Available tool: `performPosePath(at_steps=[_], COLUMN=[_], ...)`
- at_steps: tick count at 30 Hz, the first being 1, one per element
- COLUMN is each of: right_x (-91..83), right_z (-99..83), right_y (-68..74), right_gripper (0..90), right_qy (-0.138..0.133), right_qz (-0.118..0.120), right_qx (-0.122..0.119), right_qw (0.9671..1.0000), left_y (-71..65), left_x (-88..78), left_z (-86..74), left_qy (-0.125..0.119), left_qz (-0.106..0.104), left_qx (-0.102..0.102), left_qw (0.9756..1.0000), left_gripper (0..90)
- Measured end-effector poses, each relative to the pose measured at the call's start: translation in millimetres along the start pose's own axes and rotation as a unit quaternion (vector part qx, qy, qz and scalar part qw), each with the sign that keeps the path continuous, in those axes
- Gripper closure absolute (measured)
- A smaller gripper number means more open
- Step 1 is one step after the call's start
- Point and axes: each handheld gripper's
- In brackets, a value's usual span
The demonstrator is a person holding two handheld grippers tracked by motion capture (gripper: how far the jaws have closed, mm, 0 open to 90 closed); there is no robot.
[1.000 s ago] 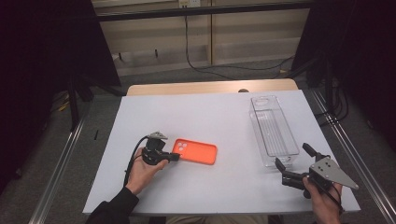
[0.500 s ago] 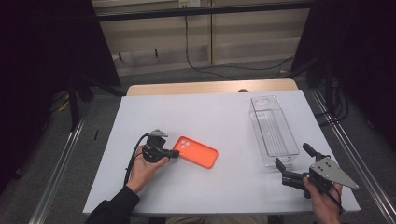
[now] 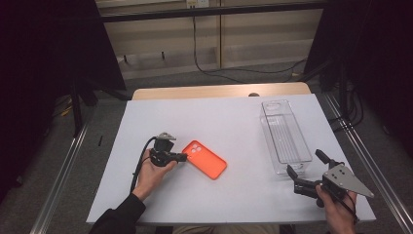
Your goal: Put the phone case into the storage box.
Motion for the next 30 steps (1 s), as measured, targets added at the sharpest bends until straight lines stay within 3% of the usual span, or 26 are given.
performPosePath(at_steps=[12, 17, 30], right_x=[0.3, 0.2, 0.7], right_z=[-0.2, -0.3, -0.7], right_y=[-0.3, -0.3, -0.6], right_gripper=[0.0, 0.0, 0.0], right_qy=[0.002, 0.002, 0.004], right_qz=[0.000, -0.001, -0.001], right_qx=[0.002, 0.002, 0.001], right_qw=[1.0000, 1.0000, 1.0000], left_y=[1.7, 0.2, 2.9], left_x=[3.4, 4.9, 10.1], left_z=[4.5, 5.0, 9.5], left_qy=[-0.002, -0.005, -0.016], left_qz=[0.005, 0.012, 0.017], left_qx=[0.000, 0.010, 0.005], left_qw=[1.0000, 0.9999, 0.9997], left_gripper=[90.0, 90.0, 90.0])
Point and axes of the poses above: each handheld gripper's, and its own axes: x roughly forward along the jaws, z roughly out of its top, y roughly to its left, and after that the axes turned 1 degree about y, right-handed
